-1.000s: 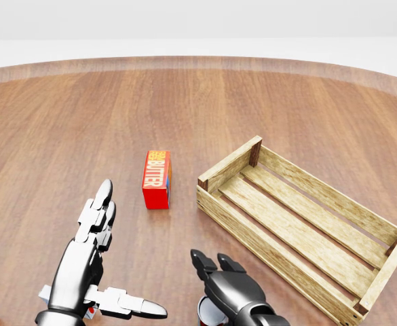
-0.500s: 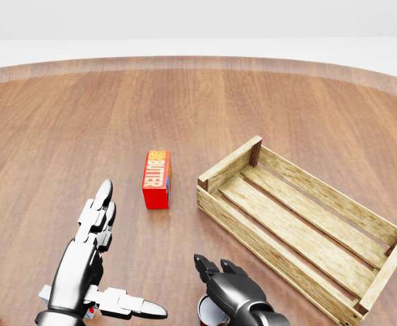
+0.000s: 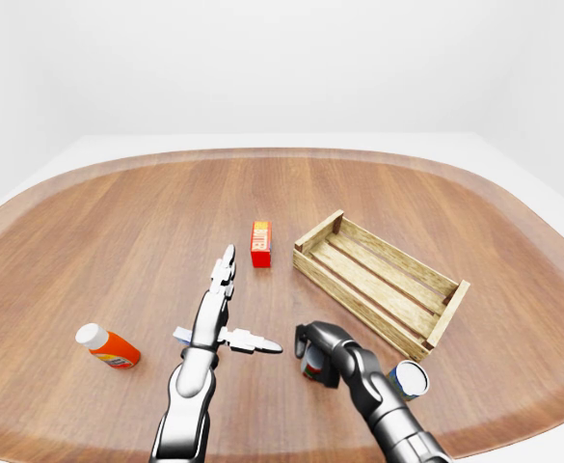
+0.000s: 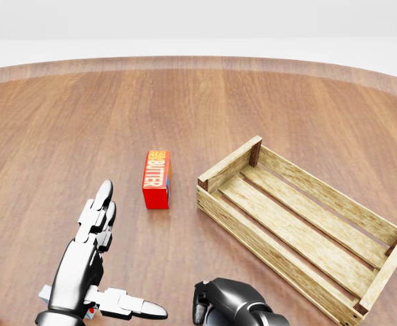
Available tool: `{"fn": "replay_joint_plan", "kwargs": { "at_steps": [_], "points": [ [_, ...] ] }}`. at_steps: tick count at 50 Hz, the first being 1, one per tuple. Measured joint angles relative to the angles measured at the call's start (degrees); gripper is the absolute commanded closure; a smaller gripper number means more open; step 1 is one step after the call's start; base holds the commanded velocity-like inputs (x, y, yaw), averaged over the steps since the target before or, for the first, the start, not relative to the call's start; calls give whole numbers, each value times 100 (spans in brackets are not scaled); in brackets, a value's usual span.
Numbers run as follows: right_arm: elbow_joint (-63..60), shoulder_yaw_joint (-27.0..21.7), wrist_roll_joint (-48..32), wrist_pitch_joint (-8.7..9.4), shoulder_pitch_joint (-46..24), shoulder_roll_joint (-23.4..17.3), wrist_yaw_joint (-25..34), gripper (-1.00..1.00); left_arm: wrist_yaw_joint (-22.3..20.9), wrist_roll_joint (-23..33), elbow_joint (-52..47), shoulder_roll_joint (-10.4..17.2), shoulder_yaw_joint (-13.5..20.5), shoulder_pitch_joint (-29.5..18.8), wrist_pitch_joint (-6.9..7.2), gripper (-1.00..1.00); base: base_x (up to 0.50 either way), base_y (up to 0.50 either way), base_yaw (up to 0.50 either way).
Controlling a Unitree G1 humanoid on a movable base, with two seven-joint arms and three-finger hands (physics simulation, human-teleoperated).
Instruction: Pick up the tomato sauce, and put it in the wooden tray.
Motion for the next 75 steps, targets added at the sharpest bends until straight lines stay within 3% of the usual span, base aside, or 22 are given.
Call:
{"fn": "replay_joint_plan", "kwargs": {
  "at_steps": [16,33,49,63,75],
  "points": [
    [-269,31,-10,40,82,-4,-34,100,6,9,-1,0,-4,5,0,-100,0,0,0],
    [-2319,-11,80,40,315,2,351,100,9,19,9,2,-1,-6,0,-100,0,0,0],
    [-3416,-593,411,40,-368,-257,810,100,6,16,-6,1,0,3,0,-100,0,0,0],
    [-2564,-1297,1165,40,-1406,-943,487,100,7,15,-7,1,-4,14,0,-100,0,0,0],
    [-394,-1601,1835,-12,-2575,-1611,-244,100,8,12,2,1,-3,14,0,-100,0,0,0]
  ]
}}
